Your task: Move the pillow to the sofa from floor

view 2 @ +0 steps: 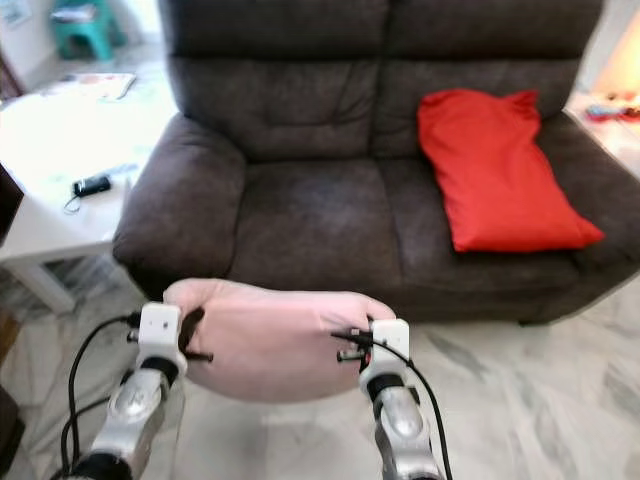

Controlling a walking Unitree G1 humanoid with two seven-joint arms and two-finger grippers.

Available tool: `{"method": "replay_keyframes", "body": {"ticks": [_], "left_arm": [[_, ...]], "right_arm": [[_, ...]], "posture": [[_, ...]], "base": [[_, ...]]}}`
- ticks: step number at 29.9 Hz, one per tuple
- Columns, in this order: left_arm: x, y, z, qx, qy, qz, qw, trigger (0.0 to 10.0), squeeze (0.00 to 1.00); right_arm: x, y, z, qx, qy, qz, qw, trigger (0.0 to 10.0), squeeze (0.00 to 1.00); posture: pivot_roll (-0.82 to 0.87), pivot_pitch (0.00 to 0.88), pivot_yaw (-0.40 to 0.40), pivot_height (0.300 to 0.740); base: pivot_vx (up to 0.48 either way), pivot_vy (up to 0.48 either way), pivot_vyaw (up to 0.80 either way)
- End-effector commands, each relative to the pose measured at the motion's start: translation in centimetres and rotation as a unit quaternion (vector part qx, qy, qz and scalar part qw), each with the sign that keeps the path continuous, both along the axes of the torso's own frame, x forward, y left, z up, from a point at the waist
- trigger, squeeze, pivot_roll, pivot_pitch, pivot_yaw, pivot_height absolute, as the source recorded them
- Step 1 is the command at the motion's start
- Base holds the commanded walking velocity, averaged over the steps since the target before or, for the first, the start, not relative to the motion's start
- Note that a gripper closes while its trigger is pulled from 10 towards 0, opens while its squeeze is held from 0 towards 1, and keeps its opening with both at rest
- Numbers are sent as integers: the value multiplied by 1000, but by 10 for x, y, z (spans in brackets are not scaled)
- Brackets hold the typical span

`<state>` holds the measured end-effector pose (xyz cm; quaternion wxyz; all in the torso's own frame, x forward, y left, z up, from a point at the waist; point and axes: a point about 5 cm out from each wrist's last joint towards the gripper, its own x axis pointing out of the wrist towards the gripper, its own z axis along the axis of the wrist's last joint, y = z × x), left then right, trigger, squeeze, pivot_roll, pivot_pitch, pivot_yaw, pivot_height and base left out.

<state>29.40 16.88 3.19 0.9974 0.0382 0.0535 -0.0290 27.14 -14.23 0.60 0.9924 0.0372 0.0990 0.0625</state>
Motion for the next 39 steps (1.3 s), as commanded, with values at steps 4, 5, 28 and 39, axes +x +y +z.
{"method": "replay_keyframes", "body": {"ticks": [4,5,28,39], "left_arm": [[2,12,7,6,-16,29,999,10000,0],[2,12,7,6,-16,29,999,10000,0],[13,17,33,9,-76,42,996,10000,0],[16,21,58,31,-130,40,990,10000,0]], "right_arm": [[5,-15,10,4,-32,-39,999,10000,0],[5,-15,10,4,-32,-39,999,10000,0],[15,-15,22,0,-55,-31,998,10000,0],[26,-16,46,-8,-111,-24,994,10000,0]], "posture": [[73,75,-18,740],[73,75,-18,740],[77,103,-15,740],[77,105,-14,740]], "base": [[0,93,0],[0,0,0],[0,0,0],[0,0,0]]}}
